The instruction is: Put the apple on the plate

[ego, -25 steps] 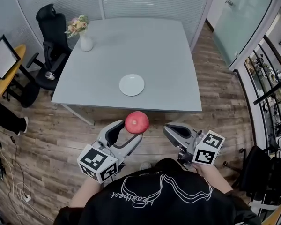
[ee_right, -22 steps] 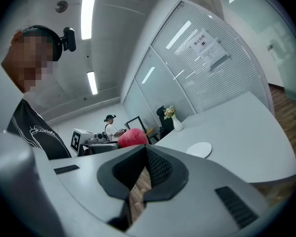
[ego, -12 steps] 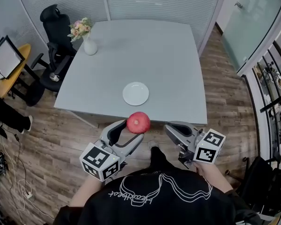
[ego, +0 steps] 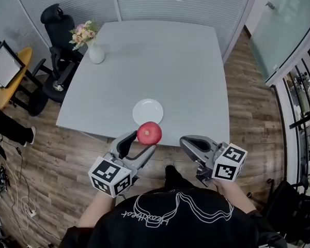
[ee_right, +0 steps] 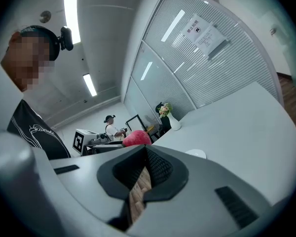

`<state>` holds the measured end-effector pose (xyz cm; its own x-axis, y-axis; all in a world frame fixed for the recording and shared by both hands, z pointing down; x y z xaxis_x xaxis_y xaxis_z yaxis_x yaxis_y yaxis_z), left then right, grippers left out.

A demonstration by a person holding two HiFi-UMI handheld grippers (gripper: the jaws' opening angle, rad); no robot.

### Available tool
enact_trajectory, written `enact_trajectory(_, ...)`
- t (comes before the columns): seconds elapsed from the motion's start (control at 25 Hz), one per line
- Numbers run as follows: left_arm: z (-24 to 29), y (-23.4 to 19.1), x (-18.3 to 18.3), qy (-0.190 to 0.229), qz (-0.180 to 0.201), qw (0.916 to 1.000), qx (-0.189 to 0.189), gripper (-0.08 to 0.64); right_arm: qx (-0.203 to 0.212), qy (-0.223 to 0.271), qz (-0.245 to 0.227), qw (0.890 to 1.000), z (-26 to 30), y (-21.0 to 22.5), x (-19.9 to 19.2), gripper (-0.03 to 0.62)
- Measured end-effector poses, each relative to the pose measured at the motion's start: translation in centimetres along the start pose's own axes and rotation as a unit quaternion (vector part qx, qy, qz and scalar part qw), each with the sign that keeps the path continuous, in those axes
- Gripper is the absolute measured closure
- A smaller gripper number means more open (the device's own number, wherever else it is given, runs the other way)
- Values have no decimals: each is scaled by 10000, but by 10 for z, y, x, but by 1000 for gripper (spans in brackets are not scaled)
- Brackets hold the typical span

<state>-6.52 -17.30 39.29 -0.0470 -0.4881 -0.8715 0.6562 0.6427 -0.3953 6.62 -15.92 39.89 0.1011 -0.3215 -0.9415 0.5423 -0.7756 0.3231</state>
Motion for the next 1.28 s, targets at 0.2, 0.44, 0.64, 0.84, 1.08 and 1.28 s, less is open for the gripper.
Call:
enact_trajectory(0.2,26,-20,6,-70,100,9997,194,273,-26,-120,5,9999,6,24,4,583)
enact_trajectory(0.44,52,-47,8,-99,184,9986,478,273,-145,-180,53,9997,6,53,9,583)
enact_trajectory(0.64,70,-72,1,-191,199,9972,697,273,-204,-269,101,9994,11,70,7,583)
enact_trajectory(0.84,87,-99,-10,-290,165,9959,843,273,-196,-337,203,9990,17,79,5,583)
enact_trajectory(1.08,106,-129,-30,-409,16,9948,937,273,-252,-367,368,9983,18,91,-1,583)
enact_trajectory(1.28,119,-146,-44,-580,94,9927,1056,273,-285,-398,419,9979,16,98,-3,583)
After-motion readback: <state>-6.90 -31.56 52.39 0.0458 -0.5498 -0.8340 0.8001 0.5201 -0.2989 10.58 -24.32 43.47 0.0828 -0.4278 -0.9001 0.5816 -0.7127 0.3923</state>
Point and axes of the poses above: the fingertips, and each gripper's own axes: z forward along the fingers, y to its right, x out of its top, the point moved 2 cm from there along -z, backward along the fingers, and after that the axes turned 12 degrees about -z, right-handed, at the moved point
